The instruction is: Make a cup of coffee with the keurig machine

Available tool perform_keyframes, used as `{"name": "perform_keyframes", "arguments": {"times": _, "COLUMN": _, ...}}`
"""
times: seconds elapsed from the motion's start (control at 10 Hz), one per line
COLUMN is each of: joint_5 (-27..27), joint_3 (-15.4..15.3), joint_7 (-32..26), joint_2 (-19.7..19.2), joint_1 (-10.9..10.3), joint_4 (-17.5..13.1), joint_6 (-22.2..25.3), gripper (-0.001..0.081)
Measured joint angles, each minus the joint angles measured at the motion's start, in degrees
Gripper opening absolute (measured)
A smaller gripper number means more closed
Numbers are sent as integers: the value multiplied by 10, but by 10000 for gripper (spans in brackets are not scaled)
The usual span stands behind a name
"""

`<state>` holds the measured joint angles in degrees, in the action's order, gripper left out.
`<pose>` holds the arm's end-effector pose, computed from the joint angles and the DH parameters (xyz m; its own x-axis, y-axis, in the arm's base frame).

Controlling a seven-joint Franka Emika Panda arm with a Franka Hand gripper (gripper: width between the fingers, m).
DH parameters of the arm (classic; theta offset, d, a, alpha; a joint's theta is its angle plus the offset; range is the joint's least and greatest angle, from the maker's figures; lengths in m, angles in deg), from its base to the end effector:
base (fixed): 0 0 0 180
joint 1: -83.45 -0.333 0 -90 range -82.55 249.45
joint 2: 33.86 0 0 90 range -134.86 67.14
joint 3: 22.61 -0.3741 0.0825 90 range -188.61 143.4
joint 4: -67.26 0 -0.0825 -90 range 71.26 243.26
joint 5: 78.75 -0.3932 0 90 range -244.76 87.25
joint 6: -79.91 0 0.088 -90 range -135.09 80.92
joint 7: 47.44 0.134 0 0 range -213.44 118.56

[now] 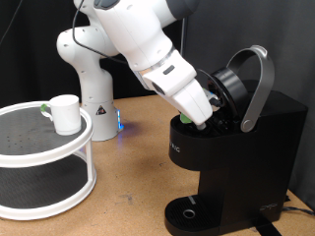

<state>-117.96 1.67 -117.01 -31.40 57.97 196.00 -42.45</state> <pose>0.5189 0.0514 0.4152 0.6625 0.6148 0.4279 0.7484 -0.5657 -0.3461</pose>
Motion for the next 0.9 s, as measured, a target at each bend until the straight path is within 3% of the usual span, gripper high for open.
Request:
{"name": "perform_keyframes", "arguments": {"times": 0.3, "joint_5": 0, "joint_3": -3, "joint_7": 0, "joint_2": -9, "joint_1": 0, "joint_4": -5, "joint_6": 0, "gripper": 468}}
{"name": "perform_keyframes", "arguments": {"times": 0.4, "joint_5": 0, "joint_3": -3, "joint_7": 0, "joint_2": -11, "joint_1": 0, "joint_4": -6, "joint_6": 0, "gripper": 637}}
{"name": "perform_keyframes", "arguments": {"times": 0.5, "joint_5": 0, "joint_3": -3, "joint_7": 0, "joint_2": -12, "joint_1": 0, "joint_4": -7, "joint_6": 0, "gripper": 637}}
{"name": "perform_keyframes", "arguments": {"times": 0.6, "joint_5": -1, "joint_3": -3, "joint_7": 0, "joint_2": -12, "joint_1": 0, "joint_4": -7, "joint_6": 0, "gripper": 770}}
{"name": "perform_keyframes", "arguments": {"times": 0.9, "joint_5": -17, "joint_3": -3, "joint_7": -2, "joint_2": -12, "joint_1": 0, "joint_4": -15, "joint_6": 11, "gripper": 805}}
